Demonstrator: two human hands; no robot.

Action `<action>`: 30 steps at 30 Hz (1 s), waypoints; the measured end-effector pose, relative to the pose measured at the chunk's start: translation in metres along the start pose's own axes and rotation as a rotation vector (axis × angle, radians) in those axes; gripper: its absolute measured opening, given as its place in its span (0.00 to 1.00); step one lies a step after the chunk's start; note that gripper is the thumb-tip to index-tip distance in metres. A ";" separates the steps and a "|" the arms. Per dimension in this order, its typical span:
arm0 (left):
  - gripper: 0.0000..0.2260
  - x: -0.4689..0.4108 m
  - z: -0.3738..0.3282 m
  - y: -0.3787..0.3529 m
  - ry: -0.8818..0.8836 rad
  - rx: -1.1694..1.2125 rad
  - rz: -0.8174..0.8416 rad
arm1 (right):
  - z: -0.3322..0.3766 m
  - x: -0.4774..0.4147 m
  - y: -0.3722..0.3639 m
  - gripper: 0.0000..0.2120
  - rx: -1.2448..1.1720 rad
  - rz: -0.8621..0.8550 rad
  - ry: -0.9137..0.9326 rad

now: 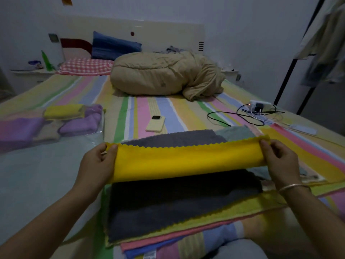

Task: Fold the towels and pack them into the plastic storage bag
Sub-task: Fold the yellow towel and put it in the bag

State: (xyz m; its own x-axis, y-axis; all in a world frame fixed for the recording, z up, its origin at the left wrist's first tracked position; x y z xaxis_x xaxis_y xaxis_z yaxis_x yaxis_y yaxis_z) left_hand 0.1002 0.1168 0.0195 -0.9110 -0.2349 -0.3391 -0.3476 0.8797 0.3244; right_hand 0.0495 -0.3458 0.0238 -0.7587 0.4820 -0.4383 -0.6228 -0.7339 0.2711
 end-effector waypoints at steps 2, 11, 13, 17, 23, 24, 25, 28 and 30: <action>0.07 0.000 -0.002 0.003 -0.019 -0.110 -0.018 | 0.001 0.000 -0.004 0.13 -0.026 0.010 -0.011; 0.11 -0.029 0.047 -0.022 -0.108 -0.625 0.097 | -0.036 -0.023 -0.046 0.10 0.341 0.082 -0.075; 0.12 -0.040 0.049 -0.029 -0.133 -0.653 0.082 | -0.040 -0.034 -0.057 0.11 0.427 0.088 -0.059; 0.12 -0.066 0.058 -0.043 -0.149 -0.722 0.082 | -0.052 -0.059 -0.079 0.12 0.533 0.118 -0.082; 0.12 -0.086 0.080 -0.061 -0.133 -0.784 0.120 | -0.076 -0.079 -0.105 0.12 0.688 0.172 -0.124; 0.12 -0.086 0.083 -0.063 -0.129 -0.787 0.127 | -0.082 -0.080 -0.108 0.12 0.718 0.188 -0.143; 0.11 -0.086 0.086 -0.065 -0.127 -0.790 0.132 | -0.086 -0.079 -0.110 0.12 0.751 0.201 -0.162; 0.08 -0.084 0.090 -0.068 -0.112 -0.820 0.160 | -0.076 -0.071 -0.106 0.11 0.834 0.180 -0.161; 0.05 -0.082 0.080 -0.065 -0.137 -0.867 0.142 | -0.049 -0.057 -0.097 0.13 0.860 0.113 -0.095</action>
State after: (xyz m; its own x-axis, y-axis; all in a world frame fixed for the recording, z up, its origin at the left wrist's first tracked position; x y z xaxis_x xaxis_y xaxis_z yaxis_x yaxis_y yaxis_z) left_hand 0.2153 0.1115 -0.0447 -0.9429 -0.0467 -0.3297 -0.3301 0.2615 0.9070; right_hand 0.1625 -0.3253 -0.0193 -0.8136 0.4940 -0.3067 -0.4418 -0.1823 0.8784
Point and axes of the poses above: each hand's wrist, its own x-axis away from the middle knuckle, its own y-axis out of the back of the hand, z = x × y, the point moved 8 cm from there along -x, towards the middle knuckle, and after that the axes turned 3 degrees about -y, right-handed, at the moved point
